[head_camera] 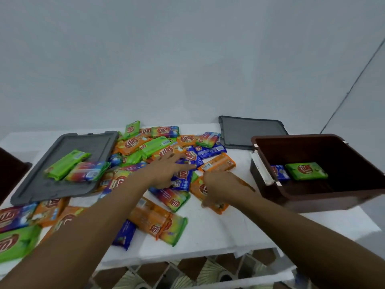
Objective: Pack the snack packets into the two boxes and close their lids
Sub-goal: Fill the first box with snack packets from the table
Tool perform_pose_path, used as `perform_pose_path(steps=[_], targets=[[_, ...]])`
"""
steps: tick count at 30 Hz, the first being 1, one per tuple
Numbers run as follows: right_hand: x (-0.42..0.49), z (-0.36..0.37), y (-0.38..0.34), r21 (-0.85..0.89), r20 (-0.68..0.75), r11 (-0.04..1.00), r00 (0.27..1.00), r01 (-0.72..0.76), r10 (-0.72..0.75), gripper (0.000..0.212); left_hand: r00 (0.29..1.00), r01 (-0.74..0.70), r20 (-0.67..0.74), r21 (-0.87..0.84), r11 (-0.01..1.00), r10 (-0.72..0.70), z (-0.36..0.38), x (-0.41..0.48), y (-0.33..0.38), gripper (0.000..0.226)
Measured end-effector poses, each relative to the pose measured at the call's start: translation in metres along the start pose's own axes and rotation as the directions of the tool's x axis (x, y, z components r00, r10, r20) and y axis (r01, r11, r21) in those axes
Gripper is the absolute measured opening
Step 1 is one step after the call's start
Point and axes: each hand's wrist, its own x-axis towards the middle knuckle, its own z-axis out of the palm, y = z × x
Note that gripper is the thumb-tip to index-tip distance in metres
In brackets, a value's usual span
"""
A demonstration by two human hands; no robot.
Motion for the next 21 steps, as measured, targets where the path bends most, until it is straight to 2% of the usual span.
perform_pose_path(steps=[2, 5, 8, 11, 14, 19, 21], targets=[[-0.004, -0.001, 0.0, 0.019, -0.005, 1.0, 1.0, -0.011, 0.011, 0.051, 0.995, -0.038, 0.097, 0.053, 0.998, 0.033, -0.008, -0.001, 0.001, 0.083], [-0.006, -0.006, 0.001, 0.061, -0.001, 0.998, 1.0, -0.03, 0.03, 0.053, 0.995, -0.083, 0.068, 0.108, 0.991, 0.076, -0.018, 0.003, -0.002, 0.084], [-0.007, -0.018, 0.009, 0.143, 0.026, 0.989, 0.999, -0.035, 0.031, 0.068, 0.995, -0.096, 0.022, 0.095, 0.991, 0.095, -0.018, 0.008, -0.01, 0.076], [-0.011, -0.04, 0.02, 0.12, 0.045, 0.993, 0.999, 0.02, -0.026, 0.058, 0.996, -0.072, 0.056, 0.083, 0.994, 0.068, -0.014, 0.011, -0.009, 0.087], [-0.025, -0.068, 0.03, 0.166, 0.043, 0.984, 0.996, 0.07, -0.078, 0.05, 0.997, -0.057, 0.059, -0.015, 0.998, 0.058, -0.013, 0.013, -0.007, 0.087], [-0.066, -0.113, 0.082, 0.479, -0.067, 0.873, 0.995, 0.092, -0.068, 0.027, 0.996, -0.048, -0.086, -0.296, 0.954, 0.023, -0.037, 0.017, 0.018, 0.072], [-0.079, -0.121, 0.114, 0.543, -0.119, 0.834, 0.992, 0.092, -0.033, 0.02, 0.992, -0.035, -0.123, -0.336, 0.941, -0.008, -0.06, 0.023, 0.037, 0.073]])
